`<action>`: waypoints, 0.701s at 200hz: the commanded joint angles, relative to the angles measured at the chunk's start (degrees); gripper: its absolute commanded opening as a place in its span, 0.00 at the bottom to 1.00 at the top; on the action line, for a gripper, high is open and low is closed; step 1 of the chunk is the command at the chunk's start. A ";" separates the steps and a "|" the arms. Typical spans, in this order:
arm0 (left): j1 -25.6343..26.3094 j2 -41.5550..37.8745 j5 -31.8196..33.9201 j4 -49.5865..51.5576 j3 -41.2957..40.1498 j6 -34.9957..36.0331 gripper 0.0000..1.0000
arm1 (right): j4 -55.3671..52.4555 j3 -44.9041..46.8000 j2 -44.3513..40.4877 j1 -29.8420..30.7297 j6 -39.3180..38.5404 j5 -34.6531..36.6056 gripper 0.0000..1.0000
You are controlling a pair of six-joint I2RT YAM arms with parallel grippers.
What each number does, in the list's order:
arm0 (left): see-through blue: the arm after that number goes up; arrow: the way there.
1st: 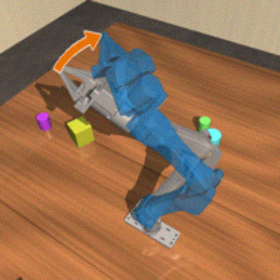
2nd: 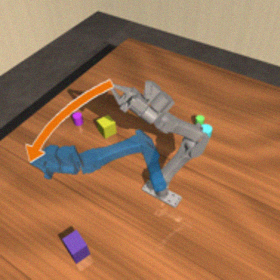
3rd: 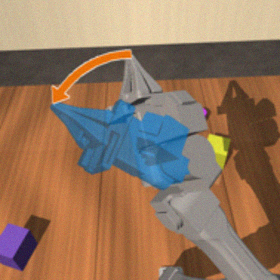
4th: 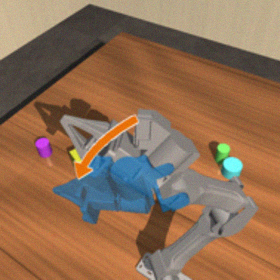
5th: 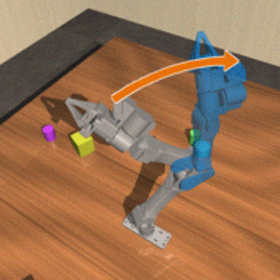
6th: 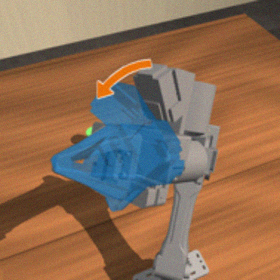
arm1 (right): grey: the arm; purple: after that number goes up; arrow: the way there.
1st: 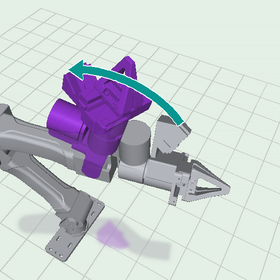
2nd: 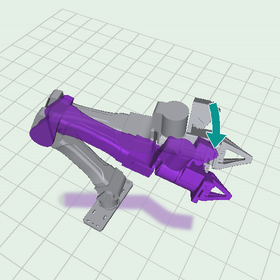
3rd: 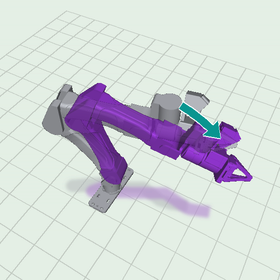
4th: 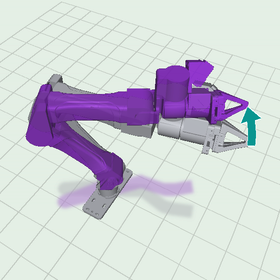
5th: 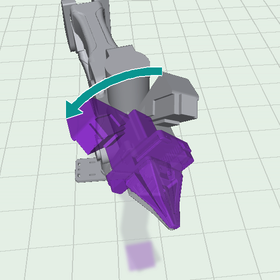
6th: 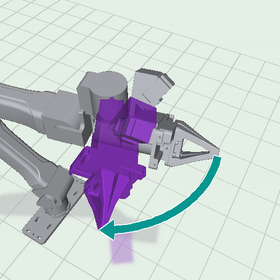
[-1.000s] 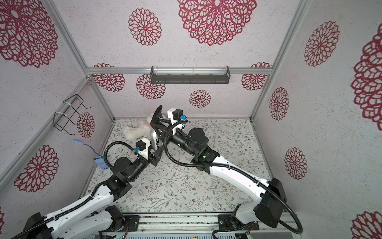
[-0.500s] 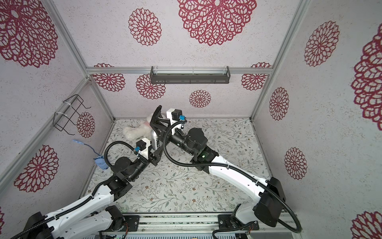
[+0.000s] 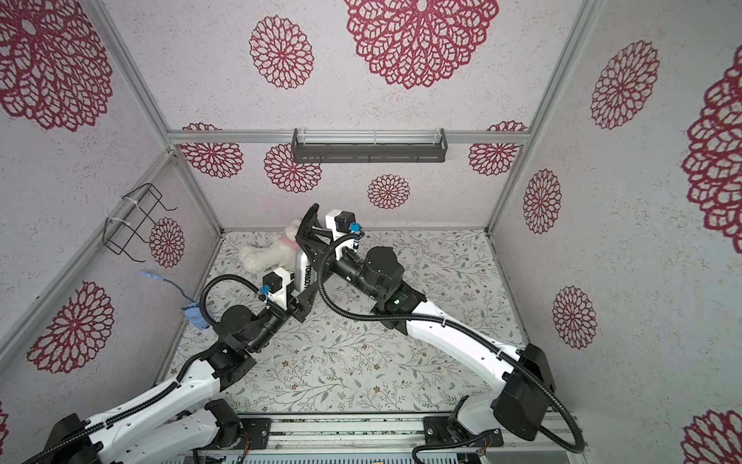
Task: Attach spray nozzles to spray bottles
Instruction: Insert the spray nozzle into the spray bottle.
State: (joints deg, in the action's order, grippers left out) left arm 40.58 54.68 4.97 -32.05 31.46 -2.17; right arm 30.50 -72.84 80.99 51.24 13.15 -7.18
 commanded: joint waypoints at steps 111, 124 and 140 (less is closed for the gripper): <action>0.30 3.73 1.17 -12.77 1.43 -0.69 0.26 | 10.41 4.10 -1.32 6.48 4.66 3.63 0.28; 0.29 3.32 1.18 -12.40 1.41 -0.45 0.25 | 6.88 3.01 -1.27 7.35 1.15 6.05 0.28; 0.29 2.29 1.13 -11.01 1.41 -0.20 0.25 | 4.81 3.26 -1.69 7.38 -1.46 8.99 0.27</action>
State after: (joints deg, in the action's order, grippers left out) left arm 40.64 58.59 5.43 -38.96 30.96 -2.59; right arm 39.38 -68.79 80.79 57.47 16.38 -1.91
